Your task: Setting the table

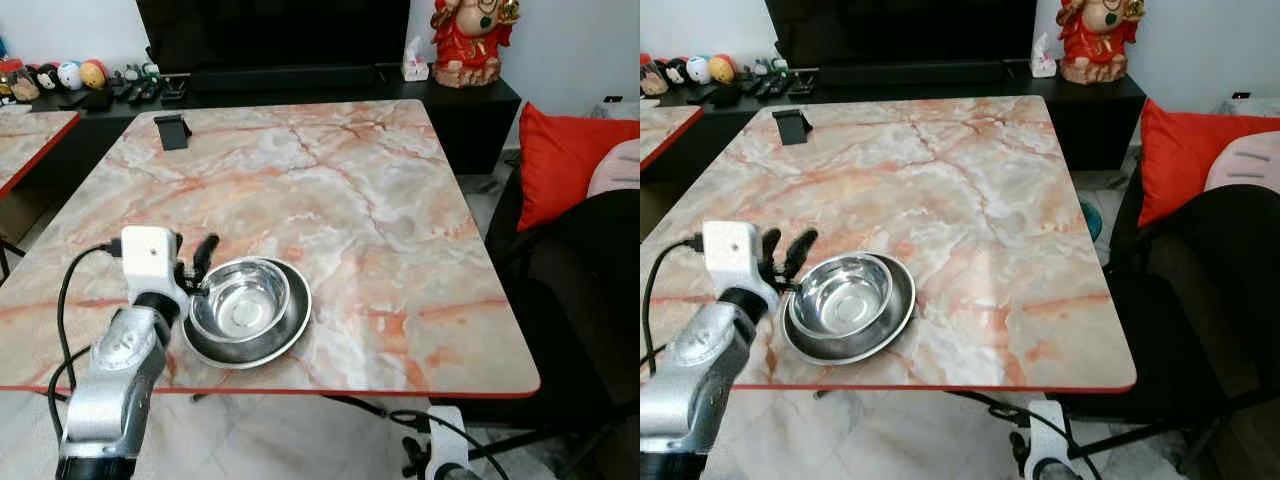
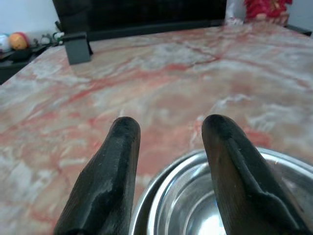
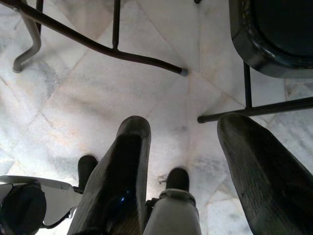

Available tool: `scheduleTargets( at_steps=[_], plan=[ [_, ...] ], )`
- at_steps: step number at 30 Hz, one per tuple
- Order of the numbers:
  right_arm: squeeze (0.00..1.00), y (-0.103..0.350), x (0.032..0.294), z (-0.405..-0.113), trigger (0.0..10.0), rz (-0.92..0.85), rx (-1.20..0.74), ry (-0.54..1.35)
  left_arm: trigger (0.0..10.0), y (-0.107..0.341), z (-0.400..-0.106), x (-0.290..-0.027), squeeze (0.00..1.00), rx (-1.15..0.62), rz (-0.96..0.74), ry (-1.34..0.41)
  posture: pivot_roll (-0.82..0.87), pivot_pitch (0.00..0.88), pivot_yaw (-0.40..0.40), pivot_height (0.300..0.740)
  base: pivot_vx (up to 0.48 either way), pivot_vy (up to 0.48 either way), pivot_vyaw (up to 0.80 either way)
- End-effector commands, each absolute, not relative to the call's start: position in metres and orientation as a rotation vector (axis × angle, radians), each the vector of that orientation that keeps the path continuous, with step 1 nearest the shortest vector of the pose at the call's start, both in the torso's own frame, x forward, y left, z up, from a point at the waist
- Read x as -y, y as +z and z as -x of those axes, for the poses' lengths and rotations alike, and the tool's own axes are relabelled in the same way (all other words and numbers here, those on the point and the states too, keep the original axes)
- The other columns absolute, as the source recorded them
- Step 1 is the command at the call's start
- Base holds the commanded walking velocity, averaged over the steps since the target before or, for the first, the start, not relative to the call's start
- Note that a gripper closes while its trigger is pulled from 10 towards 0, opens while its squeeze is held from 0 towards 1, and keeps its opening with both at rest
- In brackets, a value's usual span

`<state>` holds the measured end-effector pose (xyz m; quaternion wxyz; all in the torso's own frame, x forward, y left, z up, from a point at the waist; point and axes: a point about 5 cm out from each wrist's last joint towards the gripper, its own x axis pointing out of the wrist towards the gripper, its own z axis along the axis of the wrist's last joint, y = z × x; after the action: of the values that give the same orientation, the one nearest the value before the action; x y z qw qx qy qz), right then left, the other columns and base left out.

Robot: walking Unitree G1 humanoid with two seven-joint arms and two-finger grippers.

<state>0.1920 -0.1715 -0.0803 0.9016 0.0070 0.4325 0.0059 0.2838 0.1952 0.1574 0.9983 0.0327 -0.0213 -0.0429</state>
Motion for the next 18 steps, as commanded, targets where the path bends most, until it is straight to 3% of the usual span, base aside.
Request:
scheduleTargets(
  at_steps=[1, 5, 18],
  plan=[
    [0.0, -0.0812, 0.1703, -0.1907, 10.0, -0.018, -0.899, 0.007, 10.0, 0.1591, -0.2831, -0.1968, 0.0, 0.078, -0.077, -0.057, -0.05, 0.0, 0.059, 0.723, 0.0, 0.0, 0.0],
    [0.0, -0.0819, 0.1704, -0.1892, 10.0, -0.016, -0.902, 0.005, 10.0, 0.1611, -0.2821, -0.1983, 0.0, 0.111, -0.069, -0.031, -0.06, 0.0, 0.06, 0.723, 0.0, 0.0, 0.0],
    [0.0, -0.0832, 0.1705, -0.1864, 10.0, -0.012, -0.905, -0.002, 10.0, 0.1578, -0.283, -0.1903, 0.0, 0.155, -0.026, 0.009, -0.06, 0.0, 0.058, 0.723, 0.0, 0.316, 0.0]
  ],
)
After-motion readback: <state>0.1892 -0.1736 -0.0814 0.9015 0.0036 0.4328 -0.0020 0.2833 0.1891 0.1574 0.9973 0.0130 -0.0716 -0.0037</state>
